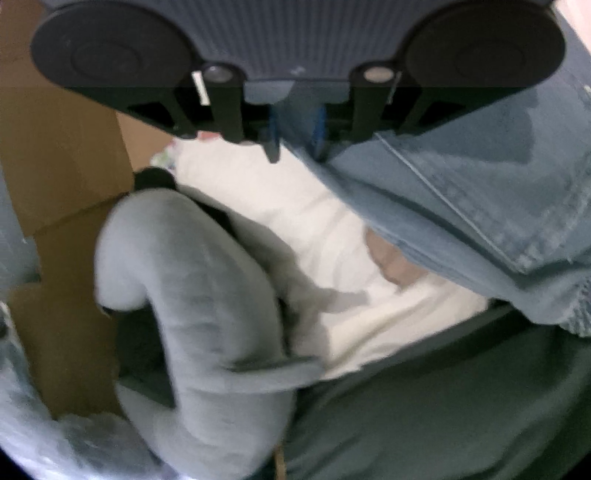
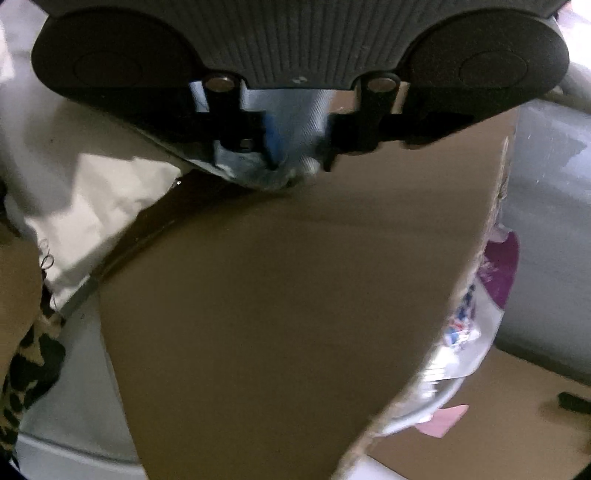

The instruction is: Fold clothes

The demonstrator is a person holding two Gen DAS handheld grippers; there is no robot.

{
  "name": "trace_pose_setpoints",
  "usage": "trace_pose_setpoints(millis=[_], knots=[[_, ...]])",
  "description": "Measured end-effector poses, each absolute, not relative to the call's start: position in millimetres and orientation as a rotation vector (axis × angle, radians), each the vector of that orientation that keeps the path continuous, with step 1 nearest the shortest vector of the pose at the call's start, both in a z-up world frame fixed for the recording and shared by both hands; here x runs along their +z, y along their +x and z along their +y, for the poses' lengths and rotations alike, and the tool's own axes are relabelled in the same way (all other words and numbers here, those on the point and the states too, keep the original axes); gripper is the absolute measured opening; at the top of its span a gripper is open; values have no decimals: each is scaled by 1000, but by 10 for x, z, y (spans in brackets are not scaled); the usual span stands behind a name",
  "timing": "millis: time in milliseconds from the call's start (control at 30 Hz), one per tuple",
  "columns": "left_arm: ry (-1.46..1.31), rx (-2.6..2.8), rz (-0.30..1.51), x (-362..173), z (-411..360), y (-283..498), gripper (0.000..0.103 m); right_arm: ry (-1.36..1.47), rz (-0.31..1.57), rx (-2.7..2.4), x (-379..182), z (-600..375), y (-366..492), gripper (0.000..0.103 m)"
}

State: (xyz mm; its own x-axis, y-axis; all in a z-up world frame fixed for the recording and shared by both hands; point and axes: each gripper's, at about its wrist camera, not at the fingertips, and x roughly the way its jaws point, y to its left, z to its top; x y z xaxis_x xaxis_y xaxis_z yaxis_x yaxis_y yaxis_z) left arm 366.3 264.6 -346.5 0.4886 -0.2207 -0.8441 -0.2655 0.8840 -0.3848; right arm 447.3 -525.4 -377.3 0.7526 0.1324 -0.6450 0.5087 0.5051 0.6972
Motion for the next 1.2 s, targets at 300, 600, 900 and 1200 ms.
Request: trace_pose_setpoints(millis=[300,600,900,1200], knots=[[-488,-157,1111,-3611,2018,3134,25,934,680,-187,-3659,-5330,4082,38],[-436,-240,1090,-3511,1626,2553,35,935,725,-197,-3834,-5409,3725,39],[-417,-308,1117,-3447,1313,2105,45,911,782,-259,-3913,-5334,3420,40],[-313,-381,1182,-3643,1043,1678,51,904,897,-244,-4014,-5179,3360,41]])
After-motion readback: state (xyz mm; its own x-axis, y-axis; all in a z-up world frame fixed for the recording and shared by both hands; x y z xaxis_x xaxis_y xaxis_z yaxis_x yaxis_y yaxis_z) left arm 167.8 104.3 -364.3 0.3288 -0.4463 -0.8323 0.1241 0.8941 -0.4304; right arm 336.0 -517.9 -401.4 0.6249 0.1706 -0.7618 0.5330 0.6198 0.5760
